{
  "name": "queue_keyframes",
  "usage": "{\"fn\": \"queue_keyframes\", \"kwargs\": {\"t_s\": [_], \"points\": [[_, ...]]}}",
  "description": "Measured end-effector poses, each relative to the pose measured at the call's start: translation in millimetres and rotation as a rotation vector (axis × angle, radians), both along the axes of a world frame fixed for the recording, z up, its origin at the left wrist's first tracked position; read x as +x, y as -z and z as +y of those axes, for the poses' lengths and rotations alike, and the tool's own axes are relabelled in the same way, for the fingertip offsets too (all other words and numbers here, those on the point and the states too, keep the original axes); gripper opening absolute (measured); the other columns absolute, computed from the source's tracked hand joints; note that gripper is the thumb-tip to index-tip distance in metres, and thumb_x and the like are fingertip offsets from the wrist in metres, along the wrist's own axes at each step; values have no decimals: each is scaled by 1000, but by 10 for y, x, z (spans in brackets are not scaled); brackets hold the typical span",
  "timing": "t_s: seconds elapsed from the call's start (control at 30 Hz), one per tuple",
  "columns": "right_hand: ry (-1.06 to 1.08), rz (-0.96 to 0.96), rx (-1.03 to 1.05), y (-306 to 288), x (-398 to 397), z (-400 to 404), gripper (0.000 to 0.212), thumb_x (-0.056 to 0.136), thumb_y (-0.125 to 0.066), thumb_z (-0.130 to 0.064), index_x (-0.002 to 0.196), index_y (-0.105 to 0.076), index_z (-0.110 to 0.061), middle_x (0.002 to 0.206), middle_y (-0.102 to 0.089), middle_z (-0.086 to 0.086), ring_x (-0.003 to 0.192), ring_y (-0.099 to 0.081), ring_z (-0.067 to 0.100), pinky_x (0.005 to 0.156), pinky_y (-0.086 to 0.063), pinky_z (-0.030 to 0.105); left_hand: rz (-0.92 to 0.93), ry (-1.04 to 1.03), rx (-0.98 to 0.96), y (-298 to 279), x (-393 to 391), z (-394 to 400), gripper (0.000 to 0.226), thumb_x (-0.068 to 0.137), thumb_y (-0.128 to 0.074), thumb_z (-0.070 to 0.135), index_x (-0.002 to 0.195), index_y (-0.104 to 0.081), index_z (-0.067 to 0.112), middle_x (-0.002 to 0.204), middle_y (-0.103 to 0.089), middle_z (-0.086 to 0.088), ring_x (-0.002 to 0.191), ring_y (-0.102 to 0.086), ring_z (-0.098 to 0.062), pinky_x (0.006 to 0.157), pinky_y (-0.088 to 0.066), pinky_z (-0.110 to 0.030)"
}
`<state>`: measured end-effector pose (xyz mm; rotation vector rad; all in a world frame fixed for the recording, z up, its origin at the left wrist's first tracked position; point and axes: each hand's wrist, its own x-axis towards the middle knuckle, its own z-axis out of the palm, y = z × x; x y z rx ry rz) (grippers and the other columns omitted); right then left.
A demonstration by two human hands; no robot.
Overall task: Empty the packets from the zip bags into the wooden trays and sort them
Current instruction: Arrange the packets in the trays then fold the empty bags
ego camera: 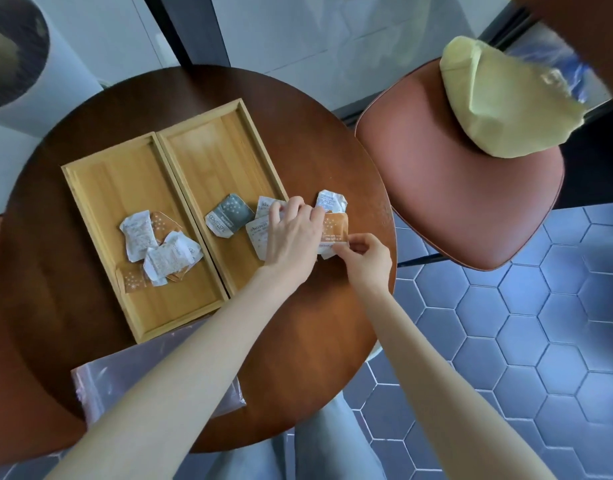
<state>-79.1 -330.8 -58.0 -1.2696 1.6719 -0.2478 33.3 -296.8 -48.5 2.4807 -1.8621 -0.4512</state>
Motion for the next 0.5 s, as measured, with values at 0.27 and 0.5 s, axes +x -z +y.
{"fn": "queue_keyframes", "kwargs": {"t_s": [0.27, 0.5], "points": [[-9, -326, 111, -242, -124, -53, 9, 79, -71, -17, 76, -65, -10, 64, -61, 0, 55, -51, 7, 57, -45, 18, 554, -434, -206, -220, 121, 128, 30, 84, -61, 14, 113, -62, 12, 93, -67, -3, 103, -50, -22, 85, -35, -29], [-194, -474, 207, -472, 137, 83, 5, 80, -70, -14, 75, -71, -13, 67, -69, -3, 64, -60, 7, 68, -48, 24, 891, -726, -276, -475, 375, 601, 19, 80, -65, 12, 99, -69, 10, 95, -66, -3, 84, -60, -16, 77, -49, -26]]}}
